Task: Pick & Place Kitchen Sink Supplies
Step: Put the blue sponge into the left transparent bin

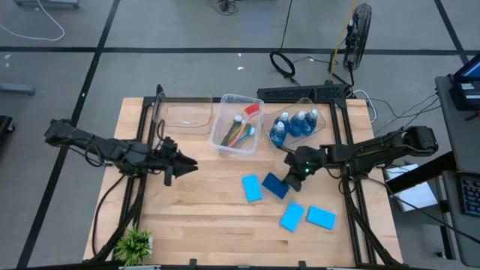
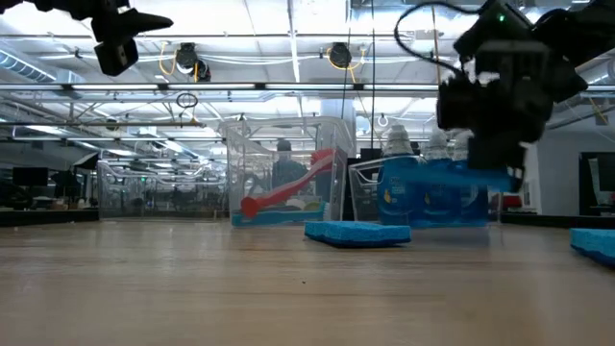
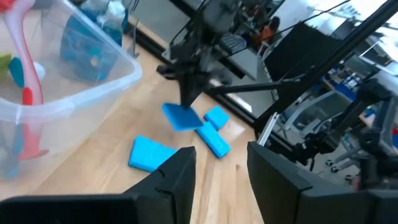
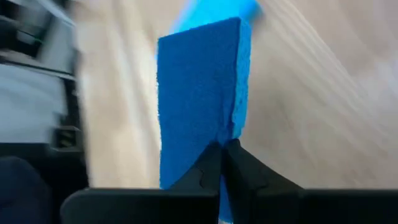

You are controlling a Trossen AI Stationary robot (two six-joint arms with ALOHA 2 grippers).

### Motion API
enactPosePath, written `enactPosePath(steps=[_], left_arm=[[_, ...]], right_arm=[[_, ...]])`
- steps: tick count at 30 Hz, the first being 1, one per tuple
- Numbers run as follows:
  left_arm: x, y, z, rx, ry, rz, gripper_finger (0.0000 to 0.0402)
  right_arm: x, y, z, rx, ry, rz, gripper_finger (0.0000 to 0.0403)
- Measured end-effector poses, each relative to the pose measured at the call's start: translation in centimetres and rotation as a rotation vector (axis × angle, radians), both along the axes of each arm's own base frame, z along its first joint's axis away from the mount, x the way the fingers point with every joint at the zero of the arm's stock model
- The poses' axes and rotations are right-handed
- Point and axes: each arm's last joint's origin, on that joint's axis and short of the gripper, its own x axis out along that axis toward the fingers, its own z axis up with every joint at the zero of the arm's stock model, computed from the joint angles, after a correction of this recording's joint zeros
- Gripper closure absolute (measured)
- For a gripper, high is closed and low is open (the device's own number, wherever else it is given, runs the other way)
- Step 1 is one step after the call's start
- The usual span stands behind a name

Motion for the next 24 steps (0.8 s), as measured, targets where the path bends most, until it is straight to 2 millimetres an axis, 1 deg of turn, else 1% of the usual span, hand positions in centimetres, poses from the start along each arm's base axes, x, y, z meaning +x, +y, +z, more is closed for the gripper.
enactPosePath(steps=[5, 10, 13, 17, 22, 24], left_arm=[[1.1, -0.4, -0.6, -0.014, 0.025, 0.003, 0.0256], [2.2, -0.7, -0.9, -0.014, 0.021, 0.002, 0.0256], [2.6, -0.8, -1.1, -0.014, 0.021, 0.002, 0.0256], [3.0, -1.0, -1.2, -0.007, 0.019, 0.001, 0.0256], [3.2, -1.0, -1.3, -0.004, 0.015, 0.0, 0.0256], [3.2, -1.0, -1.3, 0.01, 0.013, -0.003, 0.0256]], right_arm=[[1.4, 0.3, 2.3, 0.065, -0.279, 0.088, 0.0403], [2.1, 0.7, 6.1, 0.144, -0.668, 0.226, 0.0403], [1.8, 0.8, 8.3, 0.167, -0.889, 0.29, 0.0403], [0.9, 0.8, 10.8, 0.173, -1.15, 0.336, 0.0403], [-0.6, 0.9, 12.7, 0.155, -1.403, 0.371, 0.0403], [-0.8, 1.1, 13.0, 0.138, -1.425, 0.378, 0.0403]])
